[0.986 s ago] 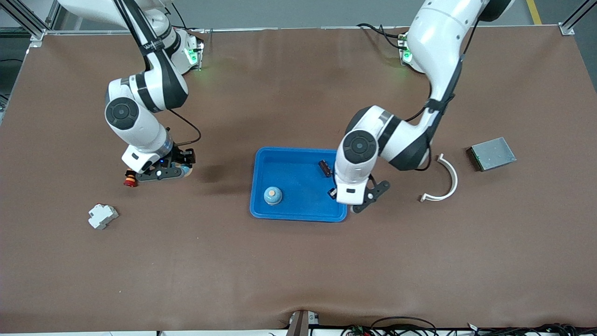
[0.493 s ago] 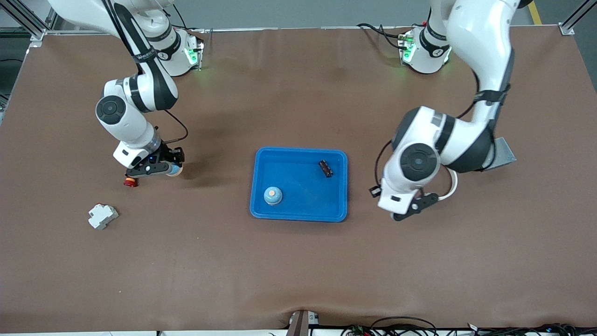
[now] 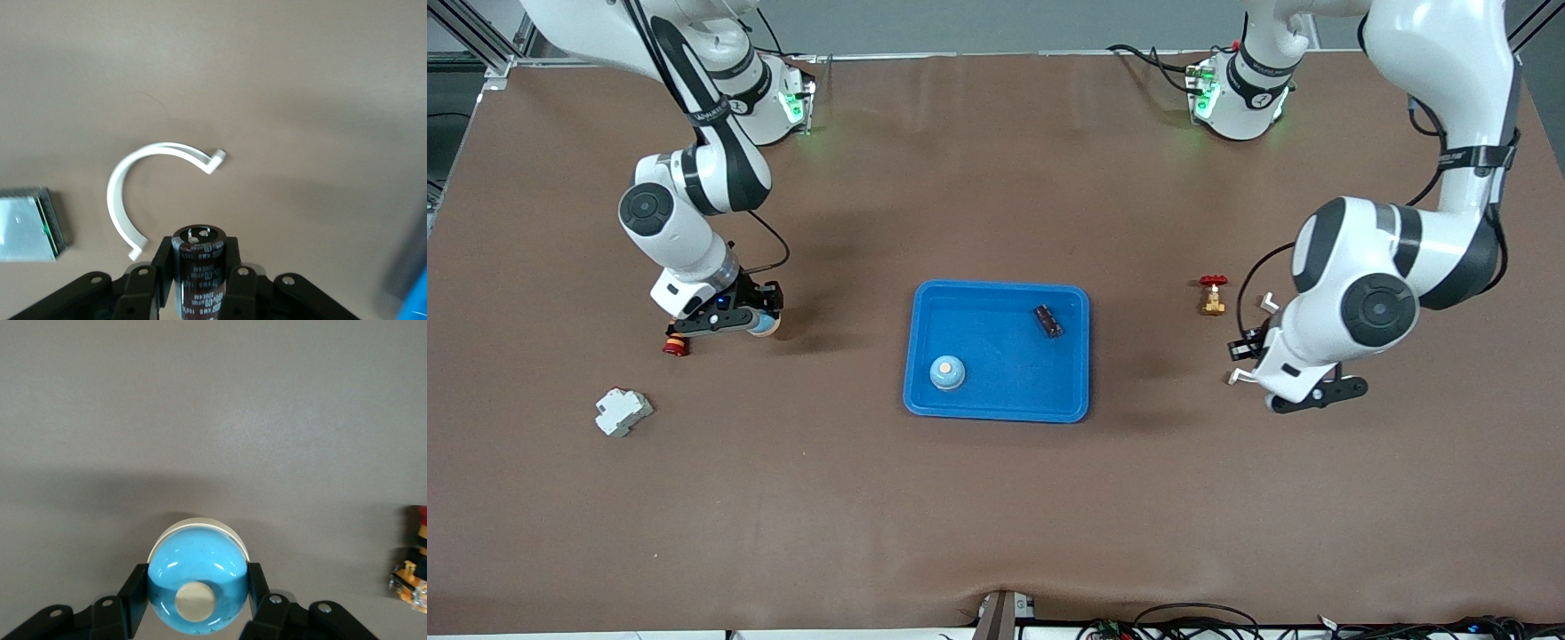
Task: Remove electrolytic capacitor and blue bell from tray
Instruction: 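Place the bell with the right gripper while the left gripper places the capacitor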
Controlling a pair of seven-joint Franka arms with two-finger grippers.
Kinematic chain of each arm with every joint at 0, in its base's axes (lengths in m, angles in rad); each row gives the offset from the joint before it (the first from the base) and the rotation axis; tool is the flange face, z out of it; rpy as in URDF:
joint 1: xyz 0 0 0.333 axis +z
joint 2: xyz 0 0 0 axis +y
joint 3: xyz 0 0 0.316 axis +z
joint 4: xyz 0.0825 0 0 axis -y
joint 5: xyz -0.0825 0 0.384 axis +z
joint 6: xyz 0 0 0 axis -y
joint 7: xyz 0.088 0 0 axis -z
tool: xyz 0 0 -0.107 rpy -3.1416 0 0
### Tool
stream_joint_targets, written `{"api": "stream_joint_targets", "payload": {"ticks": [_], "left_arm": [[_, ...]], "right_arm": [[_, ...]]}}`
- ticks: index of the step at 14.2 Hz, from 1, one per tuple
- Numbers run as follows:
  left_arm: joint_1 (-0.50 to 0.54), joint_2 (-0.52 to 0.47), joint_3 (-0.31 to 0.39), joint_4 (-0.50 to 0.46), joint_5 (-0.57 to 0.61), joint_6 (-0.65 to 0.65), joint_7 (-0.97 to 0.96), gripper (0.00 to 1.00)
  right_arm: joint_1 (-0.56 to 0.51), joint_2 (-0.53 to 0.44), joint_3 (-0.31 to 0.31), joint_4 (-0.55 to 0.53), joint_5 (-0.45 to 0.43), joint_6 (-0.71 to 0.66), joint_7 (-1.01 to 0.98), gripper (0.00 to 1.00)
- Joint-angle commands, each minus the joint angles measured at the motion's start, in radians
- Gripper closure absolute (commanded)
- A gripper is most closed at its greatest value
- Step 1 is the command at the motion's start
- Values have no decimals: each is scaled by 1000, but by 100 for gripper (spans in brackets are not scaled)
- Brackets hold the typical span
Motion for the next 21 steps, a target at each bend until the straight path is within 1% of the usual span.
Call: {"api": "stream_joint_targets", "payload": {"ticks": [1, 3, 4, 5, 7, 9, 10, 11, 14, 16, 17, 18, 20, 21], "left_arm": [[59, -91, -10, -171, 30, 123, 113, 100], [98, -80, -10, -195, 72, 173, 194, 100], [131, -74, -11, -209, 82, 221, 237, 100], [167, -57, -13, -226, 82, 274, 297, 100], [220, -30, -13, -232, 82, 332, 388, 100], [236, 3, -11, -231, 82, 384, 431, 100], [239, 21, -11, -226, 82, 397, 452, 100], [250, 39, -11, -217, 82, 404, 480, 100], [251, 89, -11, -215, 83, 478, 491, 100], [248, 106, -10, -217, 85, 486, 491, 100], [250, 110, -10, -218, 85, 487, 491, 100], [251, 119, -10, -217, 87, 487, 491, 100], [254, 135, -10, -214, 88, 487, 491, 100], [254, 139, -10, -214, 93, 487, 491, 100]], "right_arm": [[-19, 44, 16, -8, 43, 54, -23, 100], [-19, 77, 18, -8, 50, 86, -21, 100], [-19, 83, 18, -7, 50, 91, -21, 100], [-19, 91, 18, -7, 50, 91, -21, 100], [-19, 100, 18, -4, 61, 91, -21, 100], [-18, 114, 18, 3, 73, 91, -21, 100], [-19, 114, 18, 6, 87, 91, -21, 37], [-18, 114, 18, 9, 98, 90, -21, 0], [-7, 98, 19, 15, 98, 79, -16, 0], [-7, 77, 41, 29, 99, 64, -12, 0], [-4, 66, 42, 56, 99, 24, -4, 0], [4, 55, 44, 90, 99, -46, 19, 0], [44, 32, 44, 166, 99, -184, 101, 0], [67, 31, 42, 203, 99, -232, 149, 0]]}}
